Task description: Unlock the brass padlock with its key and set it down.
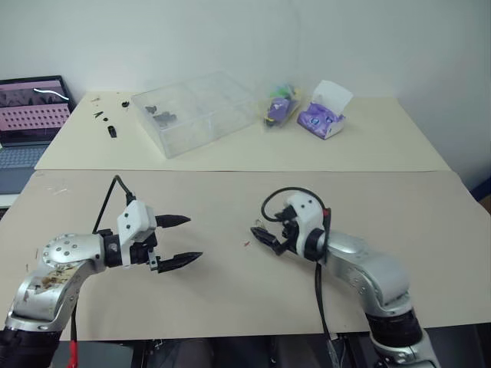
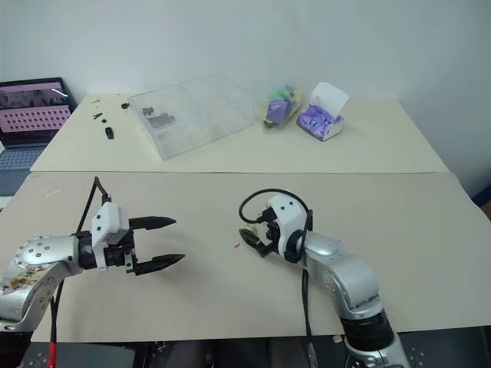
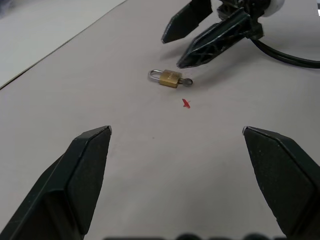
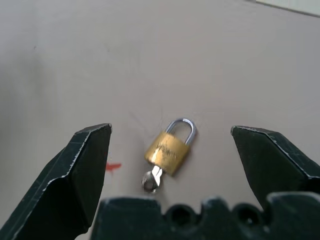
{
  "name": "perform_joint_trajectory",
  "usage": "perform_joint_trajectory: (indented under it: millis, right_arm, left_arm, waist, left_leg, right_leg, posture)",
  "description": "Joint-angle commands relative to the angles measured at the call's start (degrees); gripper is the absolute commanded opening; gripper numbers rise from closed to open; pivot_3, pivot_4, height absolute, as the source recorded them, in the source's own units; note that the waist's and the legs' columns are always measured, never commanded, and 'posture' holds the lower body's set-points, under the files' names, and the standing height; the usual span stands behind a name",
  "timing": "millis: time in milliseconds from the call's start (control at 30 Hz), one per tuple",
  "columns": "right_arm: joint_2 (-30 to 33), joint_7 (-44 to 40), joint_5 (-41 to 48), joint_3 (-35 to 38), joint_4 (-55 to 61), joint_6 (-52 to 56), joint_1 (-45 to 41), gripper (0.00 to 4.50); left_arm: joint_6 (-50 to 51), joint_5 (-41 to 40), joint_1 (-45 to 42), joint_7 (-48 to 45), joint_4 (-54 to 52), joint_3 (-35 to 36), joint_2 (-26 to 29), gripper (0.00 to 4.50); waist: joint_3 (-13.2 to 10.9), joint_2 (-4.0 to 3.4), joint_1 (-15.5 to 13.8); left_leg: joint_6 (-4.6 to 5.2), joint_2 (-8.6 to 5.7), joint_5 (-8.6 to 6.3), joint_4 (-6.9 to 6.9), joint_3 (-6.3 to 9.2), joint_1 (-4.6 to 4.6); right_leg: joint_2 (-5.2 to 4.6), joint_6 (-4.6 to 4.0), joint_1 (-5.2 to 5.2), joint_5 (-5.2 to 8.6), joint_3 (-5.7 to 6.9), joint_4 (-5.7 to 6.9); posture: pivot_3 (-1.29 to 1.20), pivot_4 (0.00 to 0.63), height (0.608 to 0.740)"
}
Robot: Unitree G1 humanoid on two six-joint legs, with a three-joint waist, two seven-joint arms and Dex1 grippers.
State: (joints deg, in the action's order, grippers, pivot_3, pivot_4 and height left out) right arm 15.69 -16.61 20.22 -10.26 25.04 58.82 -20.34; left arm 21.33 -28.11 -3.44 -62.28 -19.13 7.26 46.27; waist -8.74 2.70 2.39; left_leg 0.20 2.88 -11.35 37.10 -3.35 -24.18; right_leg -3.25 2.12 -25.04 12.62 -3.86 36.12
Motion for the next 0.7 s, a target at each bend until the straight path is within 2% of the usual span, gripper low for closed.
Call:
perform_joint_trajectory:
  millis: [33, 167, 367, 700]
  right_arm:
    - [-2.7, 3.7, -1.1, 0.5, 0.5, 3.3, -2.0, 4.5]
    - [-5.4, 7.6, -2.2, -1.0, 3.3, 8.7, -2.2, 4.5]
    - [-5.5, 12.5, -6.7, -7.1, 4.8, 14.5, -2.3, 4.5]
    - [-8.5, 14.6, -9.9, -8.9, 2.1, 13.6, -1.8, 4.5]
  left_arm:
    - [-0.9, 0.0, -1.4, -0.8, -0.8, -0.2, 0.7, 4.48]
    - [-0.8, 0.1, -2.7, -1.9, 0.2, 0.1, 1.9, 4.48]
    - [0.0, -0.7, -5.2, -4.3, 1.5, 0.6, 4.5, 4.48]
    - [1.0, -0.8, -8.7, -4.9, 2.2, 0.0, 5.6, 4.48]
  waist:
    - [0.0, 0.0, 0.0]
    - [0.0, 0.0, 0.0]
    - [0.0, -0.01, 0.1]
    - [0.0, 0.0, 0.2]
  left_leg:
    - [0.0, 0.0, 0.0, 0.0, 0.0, 0.0]
    - [0.0, -0.01, 0.0, -0.01, 0.02, -0.13]
    - [0.0, -0.01, 0.0, -0.01, 0.01, -0.13]
    - [0.0, 0.0, 0.0, -0.01, 0.0, -0.08]
  right_leg:
    - [0.0, -0.07, 0.0, -0.04, 0.0, 0.01]
    - [0.0, -0.12, -0.08, -0.04, 0.0, -0.01]
    - [-0.01, -0.12, -0.1, -0.04, 0.0, -0.01]
    - [0.01, -0.09, -0.08, -0.04, 0.0, 0.01]
  posture:
    - [0.0, 0.15, 0.74]
    - [0.0, 0.15, 0.74]
    - [0.0, 0.15, 0.74]
    - [0.0, 0.15, 0.74]
